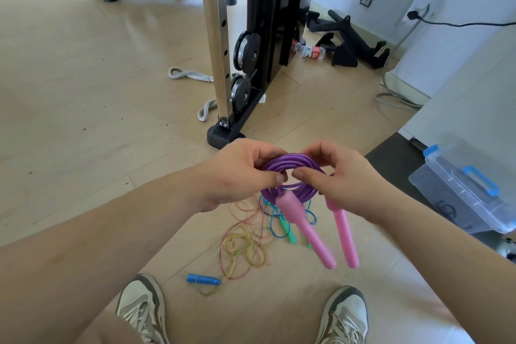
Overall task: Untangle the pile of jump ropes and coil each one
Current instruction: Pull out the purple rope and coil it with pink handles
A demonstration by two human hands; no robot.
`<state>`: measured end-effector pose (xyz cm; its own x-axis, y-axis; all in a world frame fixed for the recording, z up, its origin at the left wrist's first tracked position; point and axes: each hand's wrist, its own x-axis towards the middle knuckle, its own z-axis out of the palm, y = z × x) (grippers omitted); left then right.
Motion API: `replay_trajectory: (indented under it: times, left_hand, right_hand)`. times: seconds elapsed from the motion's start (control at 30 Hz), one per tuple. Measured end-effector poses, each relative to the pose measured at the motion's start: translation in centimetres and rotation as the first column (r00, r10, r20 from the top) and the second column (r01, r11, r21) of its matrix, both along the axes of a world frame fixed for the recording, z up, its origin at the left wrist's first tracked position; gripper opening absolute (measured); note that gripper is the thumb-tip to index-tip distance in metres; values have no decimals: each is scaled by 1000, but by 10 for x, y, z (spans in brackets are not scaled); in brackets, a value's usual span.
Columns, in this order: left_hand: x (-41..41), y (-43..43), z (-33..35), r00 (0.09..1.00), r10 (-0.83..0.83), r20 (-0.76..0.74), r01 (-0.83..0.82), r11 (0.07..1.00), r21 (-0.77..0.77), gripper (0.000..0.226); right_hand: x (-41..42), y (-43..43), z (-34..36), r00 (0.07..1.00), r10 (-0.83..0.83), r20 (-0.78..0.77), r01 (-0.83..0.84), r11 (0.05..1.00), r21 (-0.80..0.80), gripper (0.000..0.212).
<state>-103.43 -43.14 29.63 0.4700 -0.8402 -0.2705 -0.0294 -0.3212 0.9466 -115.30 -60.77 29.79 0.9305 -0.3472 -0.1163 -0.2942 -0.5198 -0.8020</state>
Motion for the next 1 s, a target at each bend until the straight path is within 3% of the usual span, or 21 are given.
replay_trajectory:
  times: [0.1,0.2,0.33,0.47,0.57,0.73,1.0]
  left_hand:
    - [-3,-2,1,999,-7,-37,8,999,37,23]
    - [-7,-4,2,999,37,34,-38,999,34,18]
    - [-5,-2,6,980,82,183,-80,997,-20,22]
    - [-1,-1,8,941,109,322,-103,994,-36,25]
    - [1,-1,7,912,104,397,-97,995,-39,26]
    - [3,-3,4,877,134,462,-119,991,-61,28]
    - [6,-5,3,870,94,484,-100,995,-13,28]
  right_hand:
    - [0,3,-1,1000,-4,-4,4,1000,-16,17]
    - [1,3,-1,999,-30,-14,30,999,-23,18]
    - [-3,-5,-3,996,39,-79,-19,971,238,29]
    - [-6,-13,-10,995,-33,-97,53,975,217,24]
    - [-6,-13,-8,987,-82,-141,123,944,307,14]
    - [-8,-14,-7,971,25,-239,70,923,379,15]
    - [-12,-17,-2,989,-76,-123,128,855,502,21]
